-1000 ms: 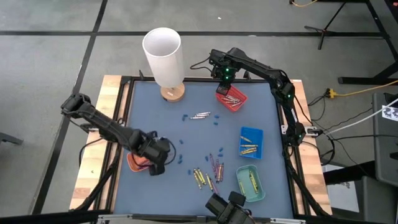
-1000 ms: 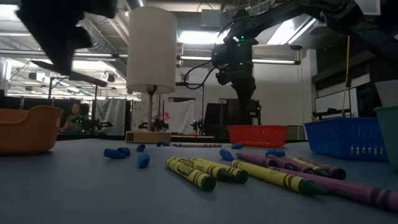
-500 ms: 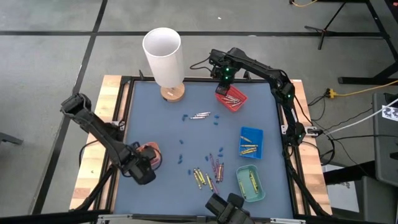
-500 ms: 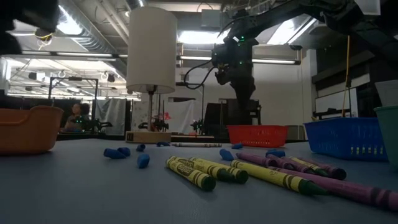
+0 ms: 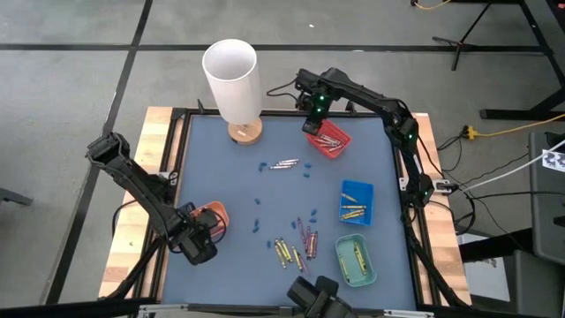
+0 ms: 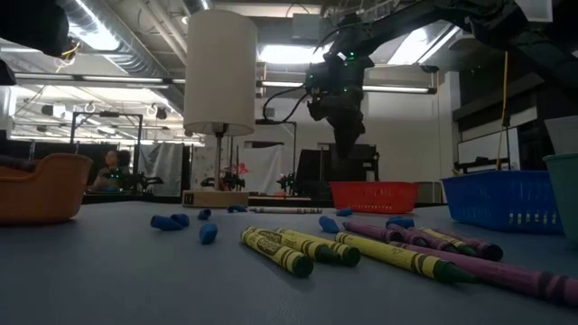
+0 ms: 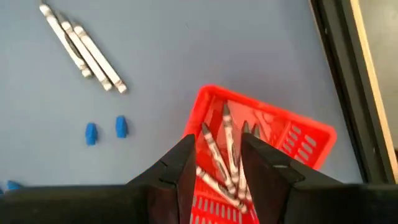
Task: Sort crayons
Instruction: Put the violet crayon into the orange bin, then put the grey crayon into the red bin
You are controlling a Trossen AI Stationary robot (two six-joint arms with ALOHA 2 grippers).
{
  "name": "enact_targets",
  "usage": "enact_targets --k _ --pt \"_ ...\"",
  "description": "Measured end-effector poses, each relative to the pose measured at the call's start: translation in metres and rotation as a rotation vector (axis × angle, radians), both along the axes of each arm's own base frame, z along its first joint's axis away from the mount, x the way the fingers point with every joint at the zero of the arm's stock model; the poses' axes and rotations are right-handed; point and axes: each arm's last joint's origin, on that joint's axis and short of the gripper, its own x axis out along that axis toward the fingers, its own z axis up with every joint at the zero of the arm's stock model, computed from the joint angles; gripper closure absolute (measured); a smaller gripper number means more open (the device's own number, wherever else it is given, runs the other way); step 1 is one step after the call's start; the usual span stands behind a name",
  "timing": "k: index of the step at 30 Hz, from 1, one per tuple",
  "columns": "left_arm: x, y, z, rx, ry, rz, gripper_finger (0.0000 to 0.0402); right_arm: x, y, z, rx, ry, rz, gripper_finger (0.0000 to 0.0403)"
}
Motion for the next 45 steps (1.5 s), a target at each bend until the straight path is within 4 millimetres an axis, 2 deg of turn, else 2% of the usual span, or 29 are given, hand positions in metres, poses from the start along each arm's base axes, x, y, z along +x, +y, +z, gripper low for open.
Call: enact_targets --k 6,15,19,29,36,45 --pt "0.000 0.000 0.000 0.000 0.000 0.002 0.0347 0.021 0.022 0.001 -0.022 -0.061 0.097 0.0276" --pt "0.000 0.000 0.000 -0.005 -0.003 0.024 0.0293 0.050 0.070 0.002 -0.061 -0.111 0.290 0.0276" --pt "0.000 0.000 0.000 -0.006 -0.003 0.024 0.0280 0.057 0.088 0.002 -0.056 -0.110 0.333 0.0276" --pt "0.000 0.000 0.000 -0.008 -0.006 0.024 0.0274 0.070 0.119 0.000 -0.057 -0.125 0.397 0.0276" --pt "0.001 -0.001 0.000 -0.014 -0.011 0.024 0.0274 0.093 0.136 -0.026 -0.069 -0.151 0.457 0.0276" --pt "0.001 -0.001 0.000 -0.014 -0.012 0.024 0.0274 0.116 0.132 -0.065 -0.095 -0.191 0.482 0.0276"
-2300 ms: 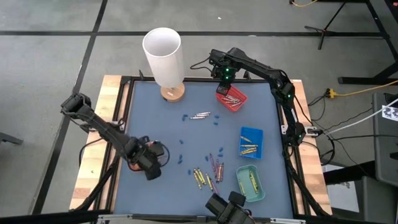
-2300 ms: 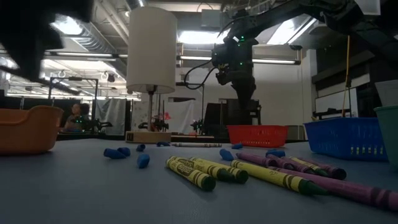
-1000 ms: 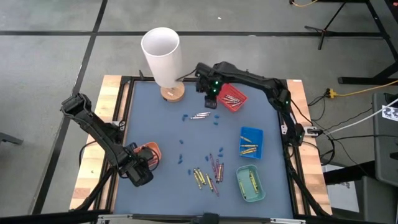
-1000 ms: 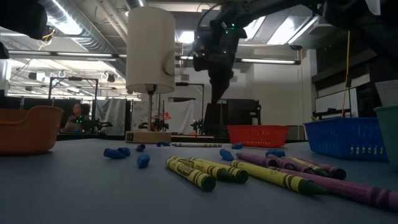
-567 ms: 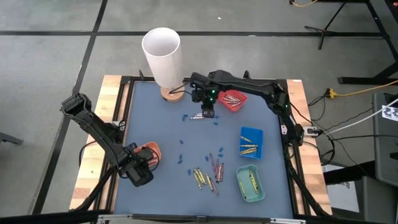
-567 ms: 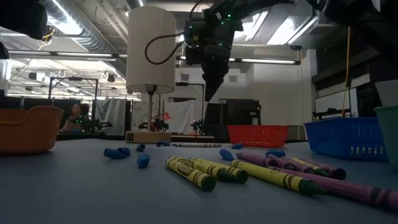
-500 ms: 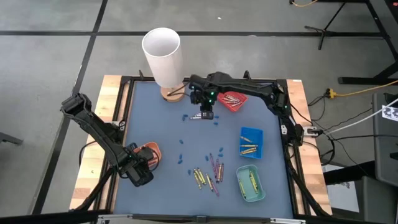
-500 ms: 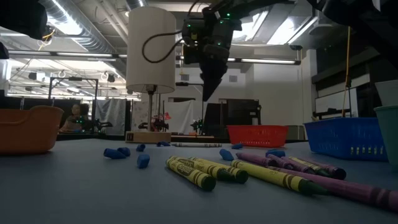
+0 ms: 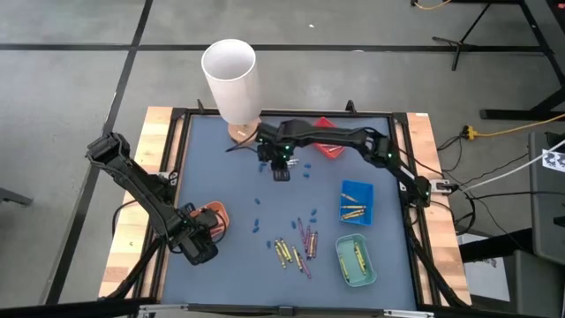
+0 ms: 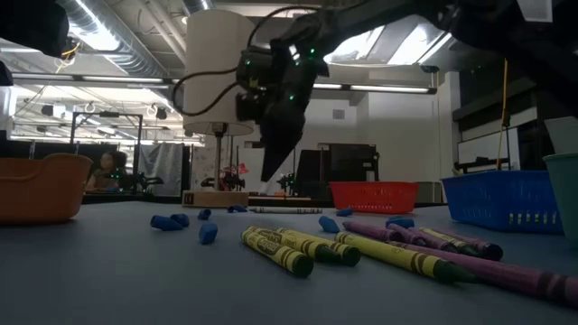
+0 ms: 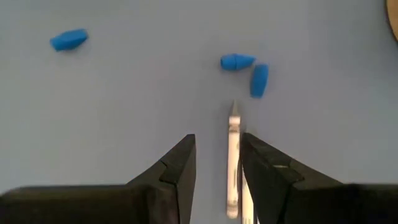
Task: Sort crayons
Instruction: Put the grey crayon into the red bin
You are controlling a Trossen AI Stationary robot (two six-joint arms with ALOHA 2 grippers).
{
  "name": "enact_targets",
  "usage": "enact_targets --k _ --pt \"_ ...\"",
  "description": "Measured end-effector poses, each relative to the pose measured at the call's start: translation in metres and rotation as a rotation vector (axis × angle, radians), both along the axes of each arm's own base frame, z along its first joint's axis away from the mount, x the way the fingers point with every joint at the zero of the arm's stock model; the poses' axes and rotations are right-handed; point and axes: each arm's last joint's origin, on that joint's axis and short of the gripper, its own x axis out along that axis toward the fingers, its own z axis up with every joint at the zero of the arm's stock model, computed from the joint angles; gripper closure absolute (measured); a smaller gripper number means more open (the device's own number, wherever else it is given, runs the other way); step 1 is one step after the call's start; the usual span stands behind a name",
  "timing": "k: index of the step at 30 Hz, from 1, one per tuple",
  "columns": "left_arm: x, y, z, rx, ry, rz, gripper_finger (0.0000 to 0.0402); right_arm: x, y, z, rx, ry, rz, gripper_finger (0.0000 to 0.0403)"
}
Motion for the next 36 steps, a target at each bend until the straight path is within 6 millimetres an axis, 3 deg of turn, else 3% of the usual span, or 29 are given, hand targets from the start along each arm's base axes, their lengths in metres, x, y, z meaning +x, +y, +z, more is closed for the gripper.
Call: enact_targets --k 14,36 --pt "0.000 0.000 0.000 -0.001 -0.005 0.000 0.0274 0.011 0.000 -0.035 -0.040 0.009 0.105 0.0276" --pt "0.001 -0.001 0.000 -0.009 -0.016 0.001 0.0274 0.014 -0.003 -0.041 -0.137 0.016 0.098 0.0276"
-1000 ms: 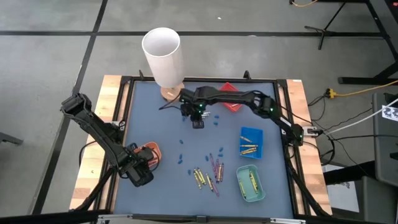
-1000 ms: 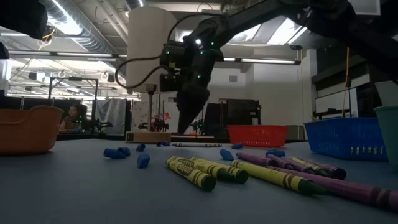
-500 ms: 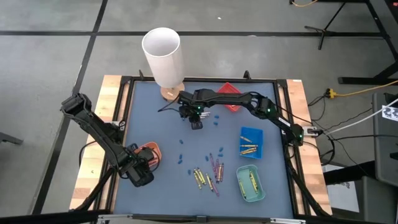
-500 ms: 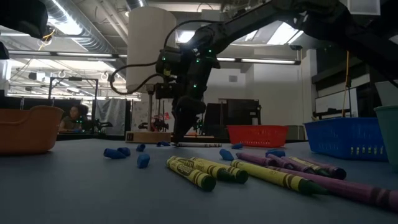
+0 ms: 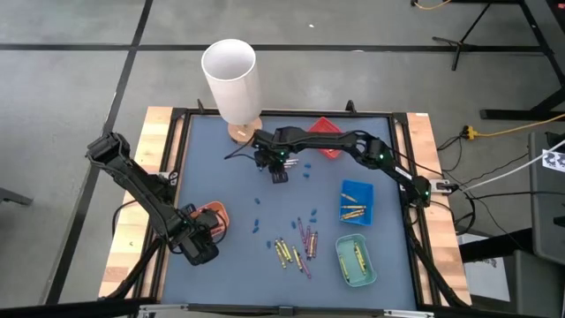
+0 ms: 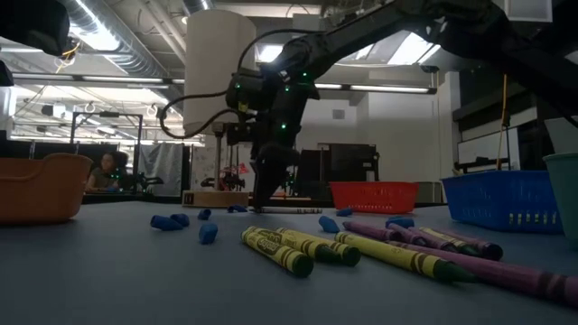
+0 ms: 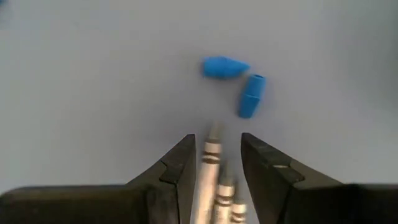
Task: Sort crayons
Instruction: Put the grey crayon into the red bin
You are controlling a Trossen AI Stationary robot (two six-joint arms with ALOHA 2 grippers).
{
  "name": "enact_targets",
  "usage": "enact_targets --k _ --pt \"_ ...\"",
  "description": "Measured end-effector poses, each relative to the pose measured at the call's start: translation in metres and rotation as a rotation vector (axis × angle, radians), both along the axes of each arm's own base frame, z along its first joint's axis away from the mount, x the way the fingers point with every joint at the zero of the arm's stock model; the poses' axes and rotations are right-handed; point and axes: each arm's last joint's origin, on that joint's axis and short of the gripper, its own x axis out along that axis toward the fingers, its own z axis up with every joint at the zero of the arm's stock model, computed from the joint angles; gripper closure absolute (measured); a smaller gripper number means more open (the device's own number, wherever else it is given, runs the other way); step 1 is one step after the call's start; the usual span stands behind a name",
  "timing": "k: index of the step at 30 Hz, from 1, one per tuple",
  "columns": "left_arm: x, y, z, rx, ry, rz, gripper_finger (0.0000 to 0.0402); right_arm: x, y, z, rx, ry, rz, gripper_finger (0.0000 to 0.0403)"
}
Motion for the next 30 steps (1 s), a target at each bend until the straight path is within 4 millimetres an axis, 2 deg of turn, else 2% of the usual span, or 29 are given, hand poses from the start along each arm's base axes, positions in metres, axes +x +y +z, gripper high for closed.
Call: enact_targets --k 8,17,26,30 --pt "0.001 0.001 0.000 0.031 -0.039 0.005 0.0274 0.001 -0.002 -0.015 -0.033 0.047 -0.013 0.0276" --pt "0.001 0.001 0.000 0.031 -0.040 0.005 0.0274 0.000 -0.001 -0.018 -0.023 0.061 -0.011 0.0283" --pt "0.001 0.001 0.000 0.032 -0.040 0.005 0.0274 0.000 0.001 -0.019 0.042 0.054 0.008 0.0368" --pt "0.001 0.001 0.000 0.032 -0.039 0.005 0.0274 -0.001 0.001 -0.019 0.077 0.048 0.012 0.0394"
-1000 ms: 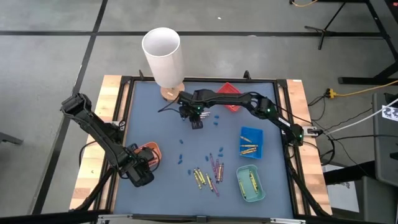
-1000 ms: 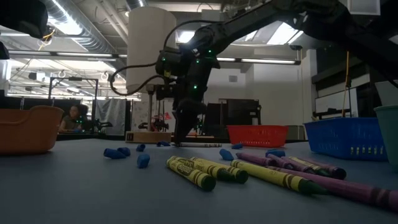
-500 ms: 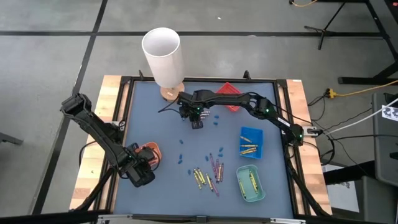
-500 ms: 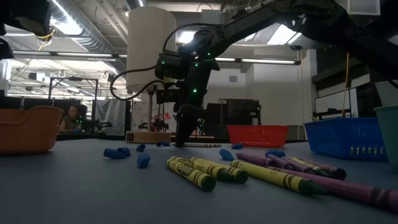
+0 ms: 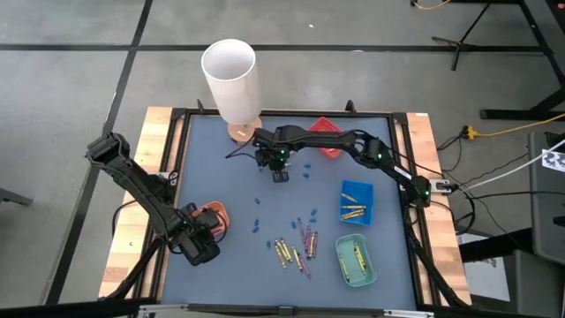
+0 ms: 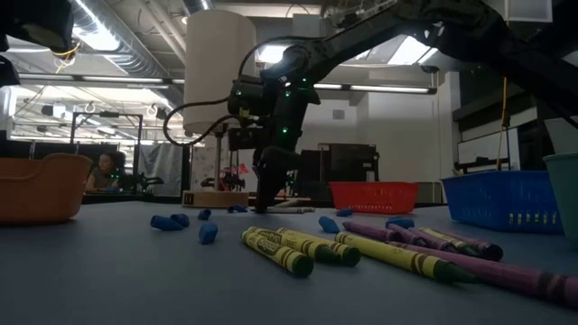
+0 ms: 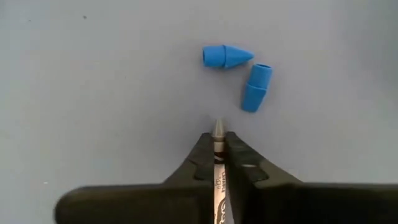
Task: Sort crayons
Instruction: Put the grey crayon into the red bin
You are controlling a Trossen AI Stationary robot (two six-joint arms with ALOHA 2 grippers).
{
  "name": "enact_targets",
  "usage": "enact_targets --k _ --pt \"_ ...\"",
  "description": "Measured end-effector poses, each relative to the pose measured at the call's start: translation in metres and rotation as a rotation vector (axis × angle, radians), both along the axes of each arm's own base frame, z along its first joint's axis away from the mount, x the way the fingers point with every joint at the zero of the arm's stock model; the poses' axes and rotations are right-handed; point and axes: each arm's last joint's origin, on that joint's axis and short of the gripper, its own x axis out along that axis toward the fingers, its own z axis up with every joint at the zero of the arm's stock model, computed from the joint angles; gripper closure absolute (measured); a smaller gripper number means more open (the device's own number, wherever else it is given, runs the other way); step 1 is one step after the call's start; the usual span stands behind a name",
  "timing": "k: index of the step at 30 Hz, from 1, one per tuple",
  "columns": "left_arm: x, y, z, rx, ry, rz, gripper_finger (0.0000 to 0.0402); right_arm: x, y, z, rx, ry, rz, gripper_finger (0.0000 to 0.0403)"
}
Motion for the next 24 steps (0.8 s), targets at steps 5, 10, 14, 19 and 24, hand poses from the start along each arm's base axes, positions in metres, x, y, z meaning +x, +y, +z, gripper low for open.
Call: enact_targets --k 5,10,14,19,24 --pt "0.000 0.000 0.000 0.000 0.000 0.000 0.0274 0.000 0.000 0.000 0.010 0.003 -0.025 0.0387" --pt "0.000 0.000 0.000 0.000 0.000 0.000 0.0274 0.000 0.001 0.000 0.022 0.006 -0.047 0.0377" --pt "0.000 0.000 0.000 0.000 0.000 0.000 0.0274 0.000 0.001 0.000 0.028 0.009 -0.063 0.0376" --pt "0.000 0.000 0.000 0.000 0.000 0.000 0.0274 0.002 0.001 0.009 0.035 0.015 -0.077 0.0375" --pt "0.000 0.000 0.000 0.000 0.000 0.000 0.0274 0.003 0.003 0.029 0.058 0.040 -0.070 0.0375"
